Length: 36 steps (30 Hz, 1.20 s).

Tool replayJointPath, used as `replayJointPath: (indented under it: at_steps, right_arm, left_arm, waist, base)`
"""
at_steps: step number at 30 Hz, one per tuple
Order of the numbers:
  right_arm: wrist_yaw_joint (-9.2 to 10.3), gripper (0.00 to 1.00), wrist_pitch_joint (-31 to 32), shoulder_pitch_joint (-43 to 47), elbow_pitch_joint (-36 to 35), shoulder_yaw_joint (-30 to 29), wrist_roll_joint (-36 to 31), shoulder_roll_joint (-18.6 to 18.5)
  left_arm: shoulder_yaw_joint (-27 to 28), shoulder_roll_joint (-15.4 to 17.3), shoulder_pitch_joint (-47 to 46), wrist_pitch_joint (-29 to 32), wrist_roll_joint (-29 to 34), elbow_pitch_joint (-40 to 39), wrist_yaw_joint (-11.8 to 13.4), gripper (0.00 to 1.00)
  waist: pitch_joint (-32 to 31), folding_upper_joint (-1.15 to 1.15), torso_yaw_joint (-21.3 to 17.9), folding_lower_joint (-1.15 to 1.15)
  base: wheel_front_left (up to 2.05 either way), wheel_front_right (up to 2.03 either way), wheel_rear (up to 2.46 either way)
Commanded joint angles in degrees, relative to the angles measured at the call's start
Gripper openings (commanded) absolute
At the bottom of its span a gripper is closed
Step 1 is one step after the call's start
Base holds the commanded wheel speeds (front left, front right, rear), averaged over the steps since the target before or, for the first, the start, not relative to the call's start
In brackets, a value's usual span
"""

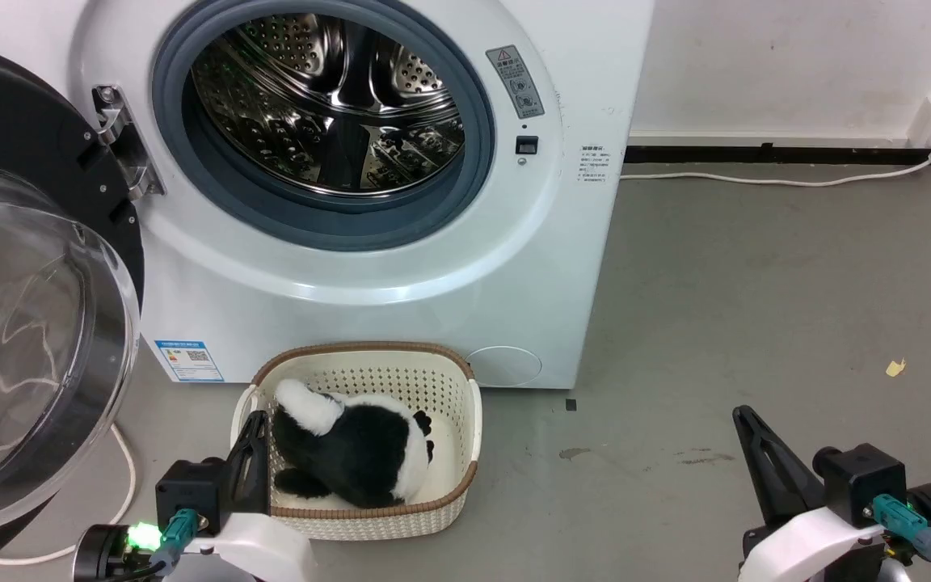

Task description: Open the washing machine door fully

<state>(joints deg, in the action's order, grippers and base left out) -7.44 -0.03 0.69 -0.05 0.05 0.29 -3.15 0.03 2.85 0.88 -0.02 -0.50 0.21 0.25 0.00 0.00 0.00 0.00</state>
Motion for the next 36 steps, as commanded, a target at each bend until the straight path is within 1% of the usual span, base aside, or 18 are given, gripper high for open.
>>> replayJointPath:
  at_steps: [1,36]
  right_arm:
    - [-0.05,0.00,0.03,-0.69,0.05,-0.05,-0.29,0.27]
    - [-0.05,0.00,0.03,-0.69,0.05,-0.05,-0.29,0.27]
  left_arm:
    - [-0.03,0.03,-0.88,0.02,0.50,-0.21,-0.25,0.00]
    - [-0.03,0.03,-0.88,0.02,0.50,-0.21,-0.25,0.00]
  waist:
    - [0.00,0.00,0.00,0.00]
    - [0.00,0.00,0.00,0.00]
  base:
    - [0.00,0.00,0.00]
    - [0.00,0.00,0.00]
